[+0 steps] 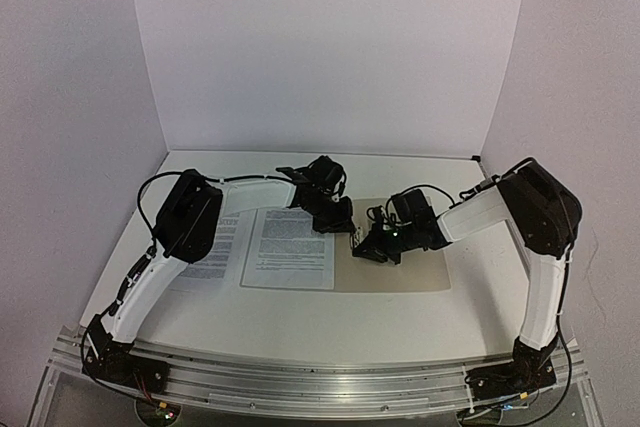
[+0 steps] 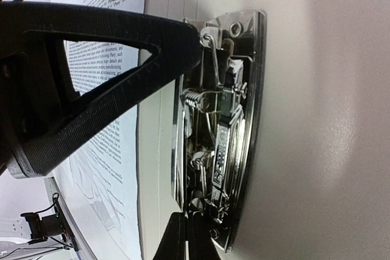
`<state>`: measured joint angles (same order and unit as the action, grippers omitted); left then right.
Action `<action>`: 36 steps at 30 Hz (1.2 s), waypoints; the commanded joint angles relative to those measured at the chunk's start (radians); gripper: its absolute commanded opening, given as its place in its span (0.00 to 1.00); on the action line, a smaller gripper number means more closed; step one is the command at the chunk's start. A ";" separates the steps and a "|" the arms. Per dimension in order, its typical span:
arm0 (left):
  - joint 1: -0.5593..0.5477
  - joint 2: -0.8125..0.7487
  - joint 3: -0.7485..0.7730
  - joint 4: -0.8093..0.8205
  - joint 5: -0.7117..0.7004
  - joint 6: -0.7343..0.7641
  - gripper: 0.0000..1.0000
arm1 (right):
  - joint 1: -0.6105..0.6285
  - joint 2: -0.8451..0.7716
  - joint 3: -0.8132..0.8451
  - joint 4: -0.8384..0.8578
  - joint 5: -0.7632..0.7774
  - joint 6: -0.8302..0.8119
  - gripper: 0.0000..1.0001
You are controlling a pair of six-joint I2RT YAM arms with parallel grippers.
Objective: Put the files into the folder
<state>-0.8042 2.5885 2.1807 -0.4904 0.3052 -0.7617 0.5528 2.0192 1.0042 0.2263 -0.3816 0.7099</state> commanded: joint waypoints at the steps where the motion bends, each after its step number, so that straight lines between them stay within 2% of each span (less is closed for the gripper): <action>1: -0.008 0.015 0.015 -0.057 -0.019 0.029 0.05 | -0.024 0.119 -0.083 -0.270 0.199 0.023 0.00; 6: -0.007 0.017 0.023 -0.047 -0.005 0.030 0.05 | -0.024 0.137 -0.087 -0.305 0.233 0.030 0.00; 10: -0.007 0.017 0.024 -0.055 -0.017 0.041 0.01 | -0.028 0.089 -0.089 -0.363 0.320 0.056 0.00; 20: -0.007 0.020 0.025 -0.060 -0.033 0.068 0.00 | -0.028 0.051 -0.109 -0.374 0.382 0.155 0.00; 28: -0.007 0.020 0.031 -0.065 -0.040 0.080 0.00 | -0.027 0.010 -0.100 -0.380 0.472 0.158 0.00; 36: -0.006 0.019 0.026 -0.070 -0.045 0.106 0.00 | -0.027 0.012 -0.105 -0.379 0.488 0.143 0.00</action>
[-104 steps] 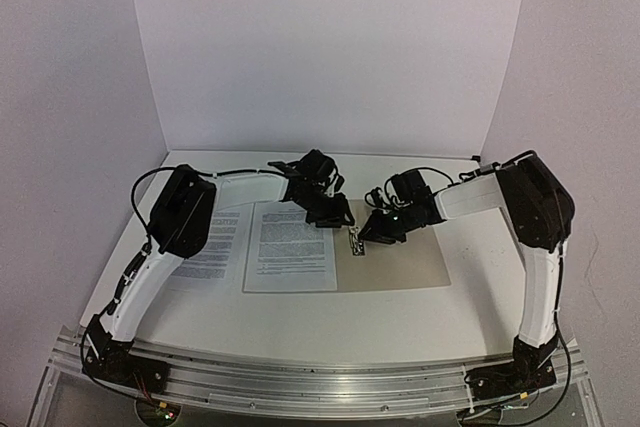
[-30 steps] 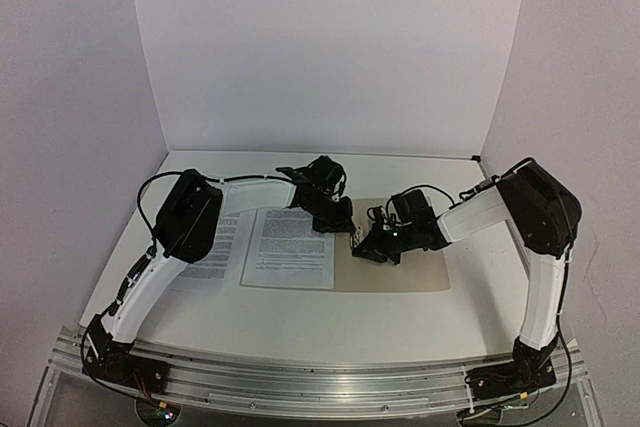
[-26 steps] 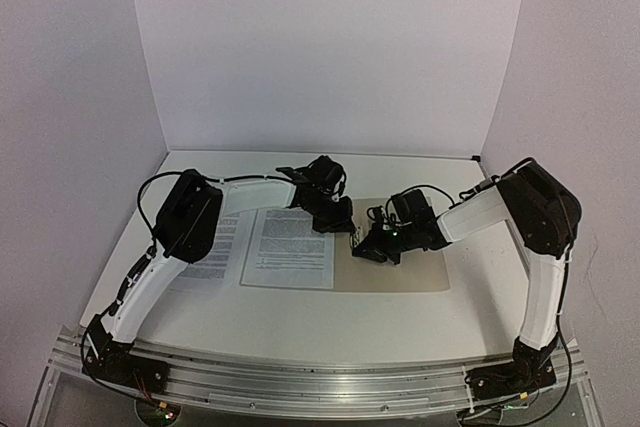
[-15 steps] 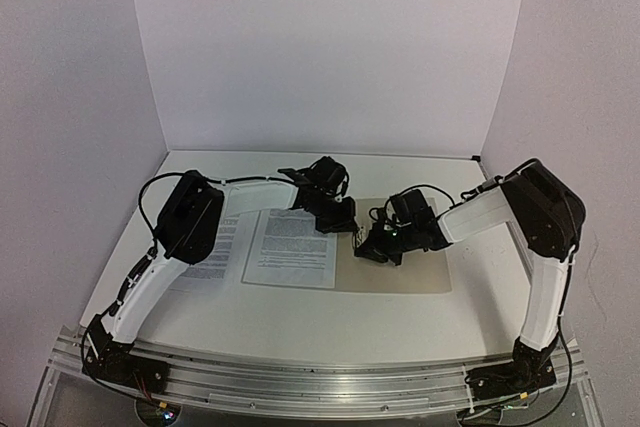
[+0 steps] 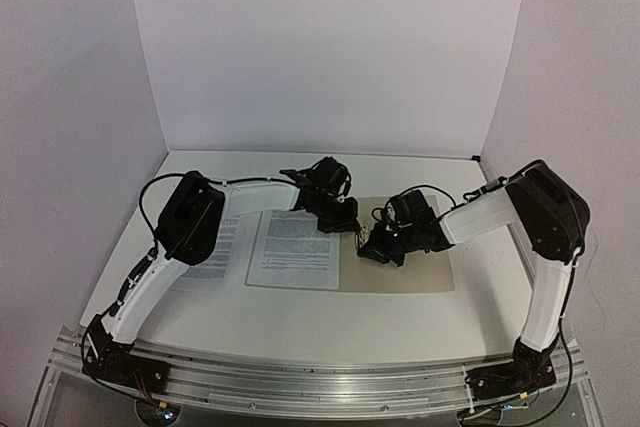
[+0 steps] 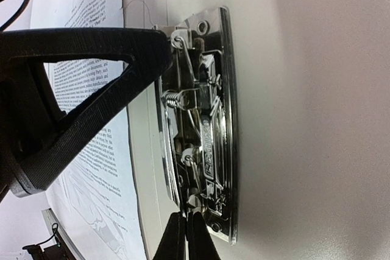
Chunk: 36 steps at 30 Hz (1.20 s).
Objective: Put the files into the folder
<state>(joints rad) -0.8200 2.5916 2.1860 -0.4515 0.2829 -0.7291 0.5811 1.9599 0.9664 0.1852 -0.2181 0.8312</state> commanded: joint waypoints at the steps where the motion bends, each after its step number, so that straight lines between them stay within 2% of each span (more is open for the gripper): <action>1: 0.010 0.015 0.019 -0.110 -0.022 0.076 0.00 | -0.055 0.063 -0.064 -0.339 0.337 0.015 0.00; 11: 0.010 0.020 0.012 -0.109 -0.020 0.117 0.00 | -0.067 0.036 -0.075 -0.341 0.385 0.013 0.00; 19: 0.010 0.024 0.011 -0.110 -0.015 0.138 0.00 | -0.067 0.161 -0.111 -0.393 0.421 0.060 0.00; 25: 0.015 0.026 0.010 -0.119 -0.006 0.158 0.00 | -0.067 0.127 -0.083 -0.442 0.476 0.093 0.00; 30: 0.023 0.025 0.011 -0.145 -0.025 0.210 0.00 | -0.067 0.044 -0.098 -0.495 0.515 0.230 0.00; 36: 0.025 0.030 0.006 -0.151 -0.021 0.246 0.00 | -0.080 0.023 -0.049 -0.494 0.488 0.223 0.00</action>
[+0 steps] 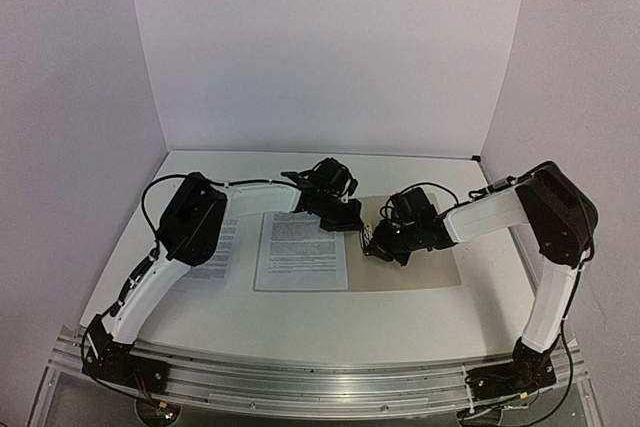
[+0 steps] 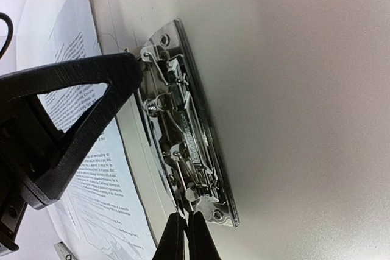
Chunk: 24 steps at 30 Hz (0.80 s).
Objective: Put the files into the folder
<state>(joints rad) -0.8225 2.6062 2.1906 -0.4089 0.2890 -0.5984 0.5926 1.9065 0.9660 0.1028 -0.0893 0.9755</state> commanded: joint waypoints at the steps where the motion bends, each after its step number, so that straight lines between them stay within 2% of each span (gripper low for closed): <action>1: 0.028 0.016 0.001 -0.194 -0.028 0.118 0.00 | -0.093 0.078 -0.034 -0.411 0.351 0.069 0.00; 4: 0.029 0.020 -0.003 -0.194 -0.030 0.120 0.00 | -0.100 0.075 0.010 -0.406 0.305 0.025 0.00; 9: 0.030 0.024 0.004 -0.176 -0.001 0.106 0.00 | -0.102 0.083 0.114 -0.393 0.138 -0.064 0.00; 16: 0.031 0.024 0.019 -0.136 0.081 0.057 0.00 | -0.102 0.085 0.232 -0.389 0.015 -0.088 0.00; 24: 0.033 0.009 0.035 -0.117 0.101 0.055 0.13 | -0.106 0.078 0.268 -0.390 -0.033 -0.092 0.01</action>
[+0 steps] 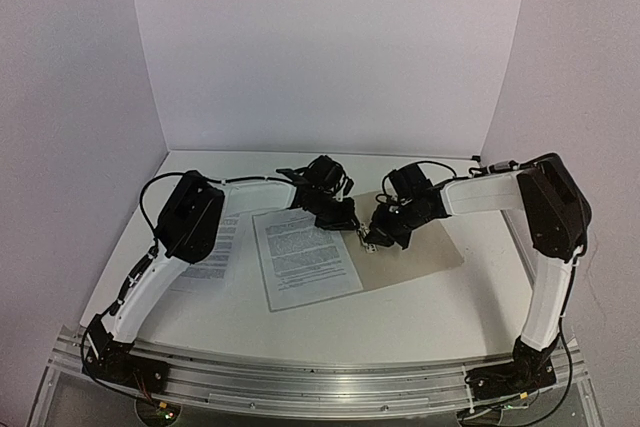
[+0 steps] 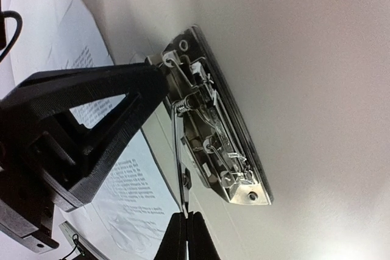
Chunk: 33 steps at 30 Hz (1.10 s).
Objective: Put the files into the folder
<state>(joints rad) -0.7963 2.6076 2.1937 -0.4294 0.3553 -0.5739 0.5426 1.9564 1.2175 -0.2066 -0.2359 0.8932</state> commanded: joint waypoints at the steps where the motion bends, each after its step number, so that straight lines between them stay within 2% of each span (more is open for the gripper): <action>1: 0.007 0.006 0.035 -0.092 0.034 0.035 0.15 | -0.057 0.028 0.019 -0.080 0.109 -0.010 0.03; 12: 0.012 -0.004 0.068 -0.056 0.022 0.131 0.18 | -0.059 0.037 0.050 -0.080 0.025 -0.014 0.13; 17: 0.020 -0.032 0.131 -0.075 0.039 0.251 0.19 | -0.060 0.063 0.070 -0.080 -0.022 -0.031 0.17; 21: 0.042 -0.097 0.103 -0.119 0.079 0.393 0.23 | -0.061 0.090 0.108 -0.078 -0.092 -0.028 0.17; 24: 0.063 -0.189 -0.012 -0.110 0.113 0.501 0.27 | -0.060 0.096 0.136 -0.077 -0.126 -0.024 0.16; 30: 0.089 -0.435 -0.415 -0.055 0.114 0.757 0.31 | -0.061 0.116 0.236 -0.077 -0.161 -0.025 0.16; 33: 0.088 -0.571 -0.617 0.031 0.110 0.883 0.31 | -0.060 0.164 0.315 -0.078 -0.145 -0.048 0.16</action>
<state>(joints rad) -0.7025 2.2348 1.7660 -0.4913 0.4512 0.0671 0.4828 2.0735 1.4195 -0.2832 -0.3609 0.8771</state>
